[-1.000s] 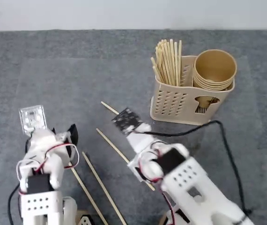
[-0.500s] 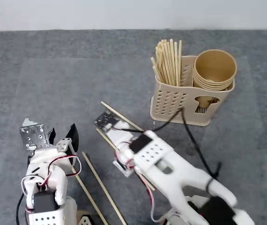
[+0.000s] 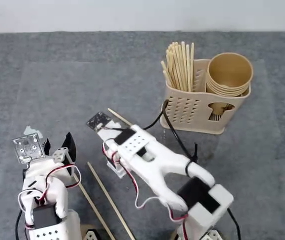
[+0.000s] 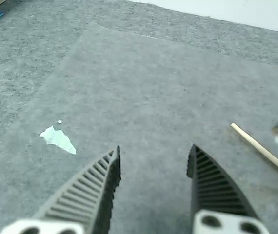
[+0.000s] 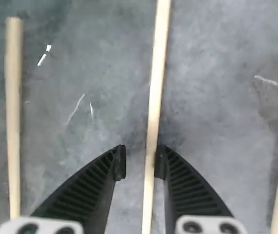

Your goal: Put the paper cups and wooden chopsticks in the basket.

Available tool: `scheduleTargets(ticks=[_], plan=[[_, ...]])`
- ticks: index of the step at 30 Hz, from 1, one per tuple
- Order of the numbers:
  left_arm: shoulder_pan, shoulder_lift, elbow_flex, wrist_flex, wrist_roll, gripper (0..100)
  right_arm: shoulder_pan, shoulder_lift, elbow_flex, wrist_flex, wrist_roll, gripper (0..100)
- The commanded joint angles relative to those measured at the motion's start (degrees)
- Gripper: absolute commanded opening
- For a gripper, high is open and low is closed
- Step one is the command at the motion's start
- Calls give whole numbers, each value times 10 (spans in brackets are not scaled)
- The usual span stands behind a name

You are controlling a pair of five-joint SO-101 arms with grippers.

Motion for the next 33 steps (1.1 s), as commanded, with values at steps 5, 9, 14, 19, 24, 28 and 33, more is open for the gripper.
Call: scheduleTargets(ticks=[5, 9, 14, 19, 24, 28, 33], plan=[[-4, -11, -5, -13, -8, 217, 26, 47, -54, 6, -4, 115], [-4, -11, -4, -13, -8, 217, 30, 53, -55, 3, 0, 55], [-4, -11, -4, -13, -8, 217, 36, 43, -55, 10, 7, 8], [-4, -11, -4, -13, -8, 217, 61, -24, -55, 55, 31, 8], [-4, -11, -4, -13, -8, 217, 95, -153, -57, 108, 52, 8], [-4, -11, -3, -14, -8, 217, 130, -260, -89, 145, 84, 8], [-4, -11, -2, -14, -8, 217, 186, -340, -182, 164, 94, 8]])
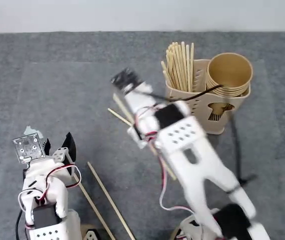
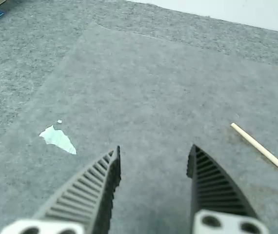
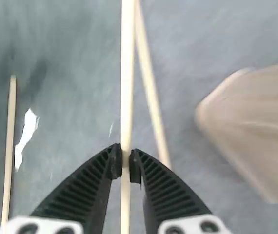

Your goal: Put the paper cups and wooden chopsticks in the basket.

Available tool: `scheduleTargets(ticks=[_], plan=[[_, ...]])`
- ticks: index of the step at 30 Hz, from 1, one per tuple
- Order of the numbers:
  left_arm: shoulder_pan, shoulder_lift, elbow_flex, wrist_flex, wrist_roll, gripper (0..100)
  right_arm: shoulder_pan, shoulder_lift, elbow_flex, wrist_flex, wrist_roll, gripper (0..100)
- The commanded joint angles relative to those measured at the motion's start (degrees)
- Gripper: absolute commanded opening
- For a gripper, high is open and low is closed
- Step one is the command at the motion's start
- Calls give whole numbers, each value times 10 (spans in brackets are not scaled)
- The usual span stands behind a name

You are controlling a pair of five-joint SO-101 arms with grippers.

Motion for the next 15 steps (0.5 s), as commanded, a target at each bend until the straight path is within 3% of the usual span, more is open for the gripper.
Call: scheduleTargets(ticks=[1, 6, 15], plan=[[-4, -11, -2, -14, -8, 217, 47, -69, -91, 7, 10, 8], [-4, -11, -1, -14, -8, 217, 119, -94, -146, -42, 41, 8], [-2, -11, 0, -12, -8, 217, 214, -155, -64, -303, 32, 8]])
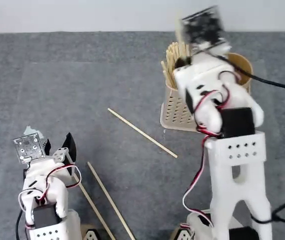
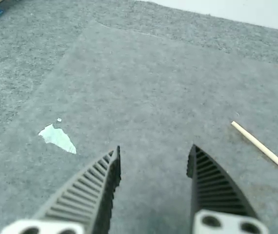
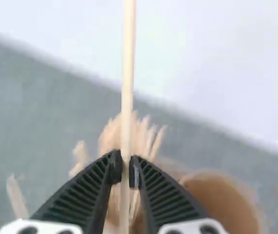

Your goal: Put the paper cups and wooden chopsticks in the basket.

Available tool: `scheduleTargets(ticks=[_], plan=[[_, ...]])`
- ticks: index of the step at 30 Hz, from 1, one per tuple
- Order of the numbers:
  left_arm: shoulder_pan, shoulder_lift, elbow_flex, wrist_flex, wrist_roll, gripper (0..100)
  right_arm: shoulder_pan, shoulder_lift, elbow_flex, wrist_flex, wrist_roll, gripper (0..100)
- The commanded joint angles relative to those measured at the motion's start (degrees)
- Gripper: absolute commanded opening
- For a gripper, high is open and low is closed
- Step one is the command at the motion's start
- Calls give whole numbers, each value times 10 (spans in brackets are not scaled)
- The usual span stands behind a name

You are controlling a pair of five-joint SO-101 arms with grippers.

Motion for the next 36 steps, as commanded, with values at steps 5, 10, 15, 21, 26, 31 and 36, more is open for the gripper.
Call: scheduleTargets(ticks=[5, 10, 15, 21, 26, 31, 36], plan=[[-2, -11, -3, -11, -8, 217, 15, -80, 73, -199, -33, 8], [-1, -11, -3, -11, -8, 217, 16, -93, 151, -312, -55, 8], [-1, -11, -3, -11, -8, 217, 17, -95, 281, -387, -52, 8], [-1, -11, -3, -11, -8, 217, 36, -96, 373, -404, -52, 58], [-1, -11, -3, -12, -8, 218, 36, -124, 359, -340, -53, 165], [-1, -11, -3, -12, -8, 218, 0, -167, 252, -189, -53, 165], [-1, -11, -3, -12, -8, 218, -84, -160, 128, 29, -53, 165]])
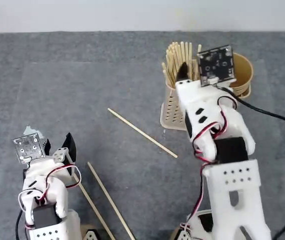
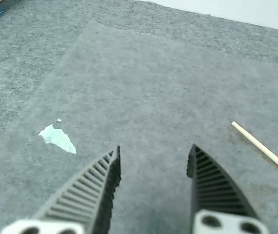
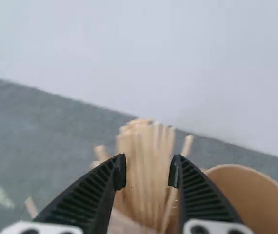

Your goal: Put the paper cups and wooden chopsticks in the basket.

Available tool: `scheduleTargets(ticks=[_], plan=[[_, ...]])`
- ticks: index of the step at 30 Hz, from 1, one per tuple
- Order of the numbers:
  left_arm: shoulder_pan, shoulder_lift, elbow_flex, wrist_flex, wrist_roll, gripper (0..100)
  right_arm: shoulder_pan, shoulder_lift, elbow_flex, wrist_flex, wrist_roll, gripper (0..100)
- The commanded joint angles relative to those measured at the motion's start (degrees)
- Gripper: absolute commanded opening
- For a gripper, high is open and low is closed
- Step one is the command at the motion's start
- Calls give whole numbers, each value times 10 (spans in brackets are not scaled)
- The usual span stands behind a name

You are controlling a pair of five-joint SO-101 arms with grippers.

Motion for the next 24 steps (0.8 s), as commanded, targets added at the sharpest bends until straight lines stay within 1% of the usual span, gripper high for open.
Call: scheduleTargets(ticks=[1, 6, 8, 10, 15, 19, 20, 24], plan=[[-1, -11, -3, -12, -8, 218, -65, -7, -98, 160, -3, 165], [-1, -11, -3, -11, -8, 218, -161, 38, -110, 295, -3, 165], [-1, -11, -3, -11, -8, 218, -191, 70, -110, 331, -3, 165], [-1, -11, -3, -11, -8, 218, -206, 110, -110, 347, -3, 165], [-1, -11, -3, -11, -8, 218, -205, 223, -110, 346, -4, 165], [-1, -11, -2, -11, -8, 218, -205, 305, -111, 297, -2, 165], [-1, -11, -2, -11, -8, 218, -205, 324, -111, 279, 4, 165], [-1, -11, -2, -11, -8, 218, -205, 395, -113, 211, 66, 165]])
